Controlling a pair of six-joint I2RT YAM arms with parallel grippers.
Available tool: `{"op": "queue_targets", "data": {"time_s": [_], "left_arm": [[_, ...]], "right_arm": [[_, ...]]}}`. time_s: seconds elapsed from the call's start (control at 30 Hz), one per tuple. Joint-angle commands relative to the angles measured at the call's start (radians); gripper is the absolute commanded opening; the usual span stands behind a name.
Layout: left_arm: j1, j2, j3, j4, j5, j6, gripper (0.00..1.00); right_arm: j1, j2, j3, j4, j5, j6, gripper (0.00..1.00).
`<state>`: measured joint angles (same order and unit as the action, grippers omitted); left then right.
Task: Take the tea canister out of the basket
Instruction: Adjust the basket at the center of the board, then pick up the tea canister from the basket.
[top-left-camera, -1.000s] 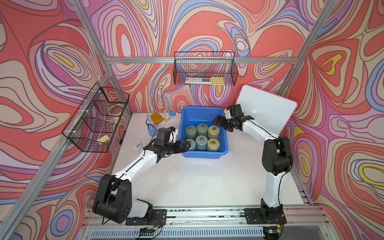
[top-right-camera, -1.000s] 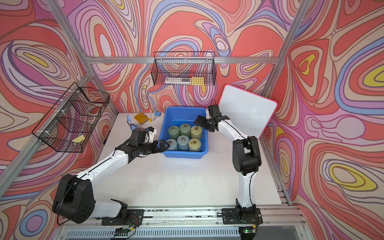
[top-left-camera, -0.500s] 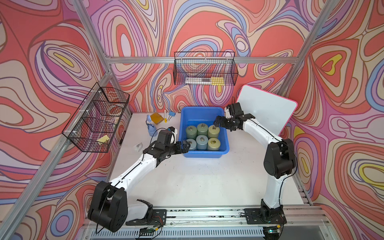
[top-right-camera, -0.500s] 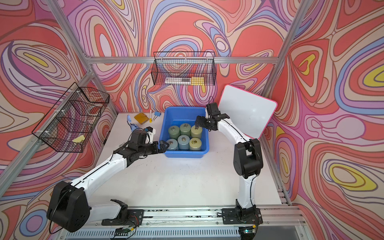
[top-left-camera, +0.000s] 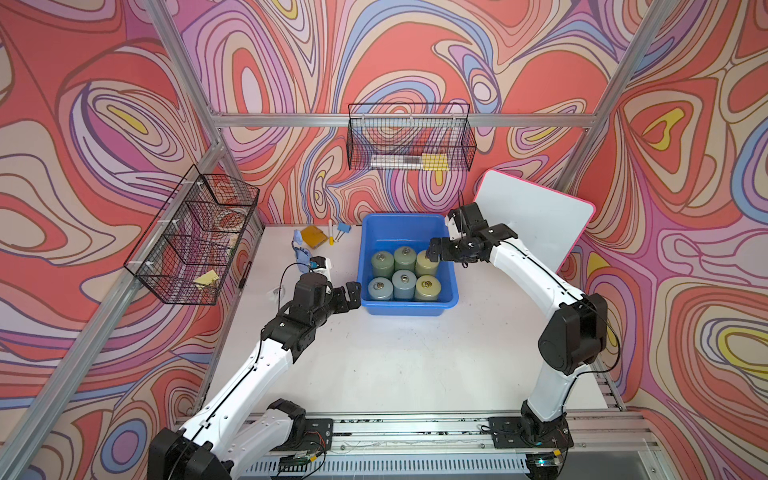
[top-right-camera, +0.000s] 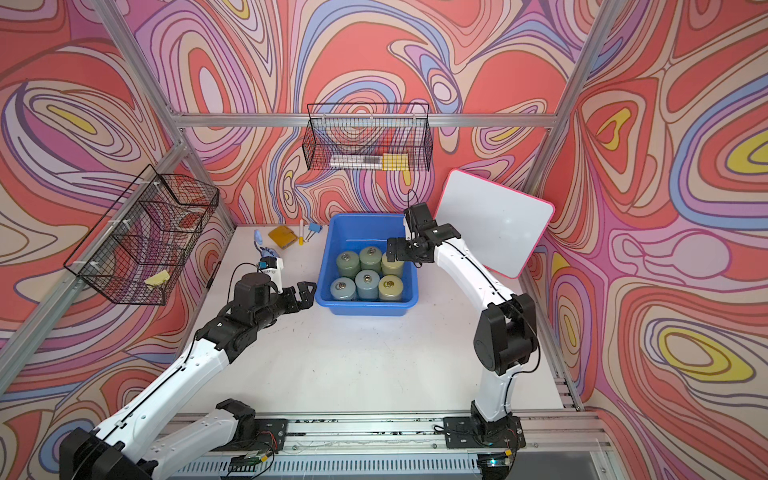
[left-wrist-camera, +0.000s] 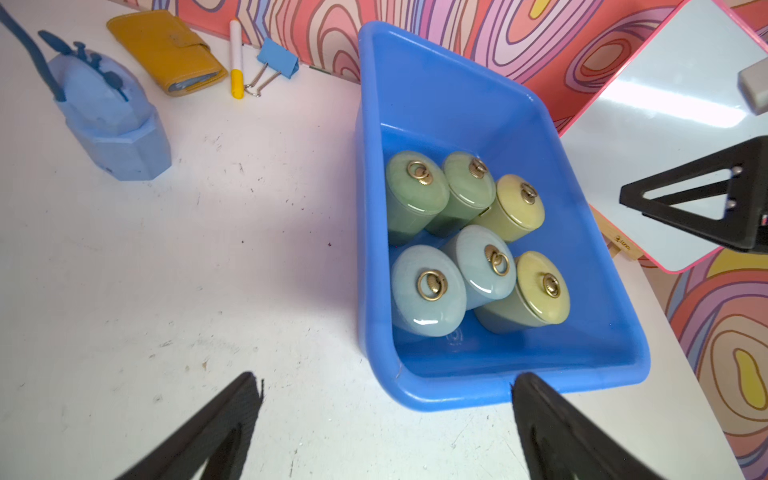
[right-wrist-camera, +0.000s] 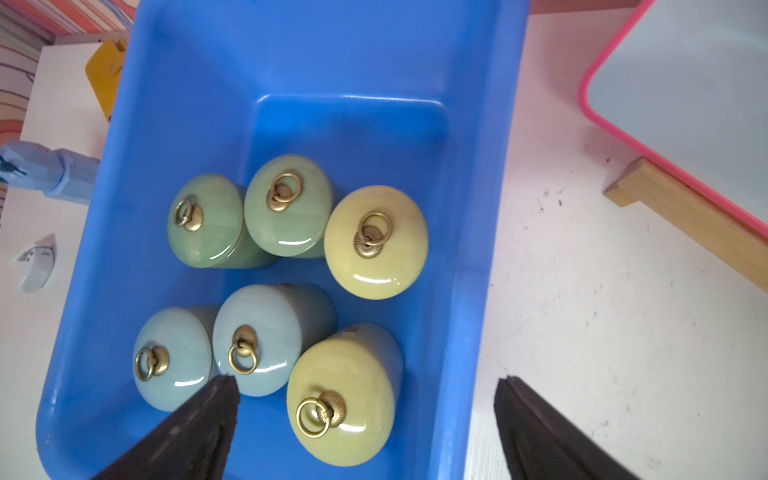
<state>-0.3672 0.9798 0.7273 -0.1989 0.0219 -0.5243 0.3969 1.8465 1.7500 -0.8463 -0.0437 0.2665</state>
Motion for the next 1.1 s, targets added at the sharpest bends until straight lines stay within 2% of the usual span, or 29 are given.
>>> {"op": "queue_targets", "data": {"time_s": [0.0, 0.23, 0.6, 0.87, 1.07], "left_arm": [[-0.004, -0.036, -0.066, 0.084, -0.015, -0.004, 0.99], [-0.004, -0.065, -0.148, 0.182, 0.027, 0.021, 0.99], [-0.004, -0.127, -0.201, 0.229, 0.026, 0.062, 0.99], [-0.004, -0.126, -0.201, 0.235, 0.030, 0.064, 0.99], [-0.004, -0.115, -0.201, 0.241, 0.042, 0.064, 0.99]], "right_arm": [[0.036, 0.051, 0.061, -0.043, 0.049, -0.145, 0.98], [0.041, 0.163, 0.159, -0.049, 0.041, -0.442, 0.98], [0.040, 0.330, 0.352, -0.169, 0.001, -0.685, 0.98], [0.032, 0.434, 0.476, -0.241, 0.035, -0.737, 0.98], [0.005, 0.483, 0.522, -0.238, 0.031, -0.702, 0.98]]}}
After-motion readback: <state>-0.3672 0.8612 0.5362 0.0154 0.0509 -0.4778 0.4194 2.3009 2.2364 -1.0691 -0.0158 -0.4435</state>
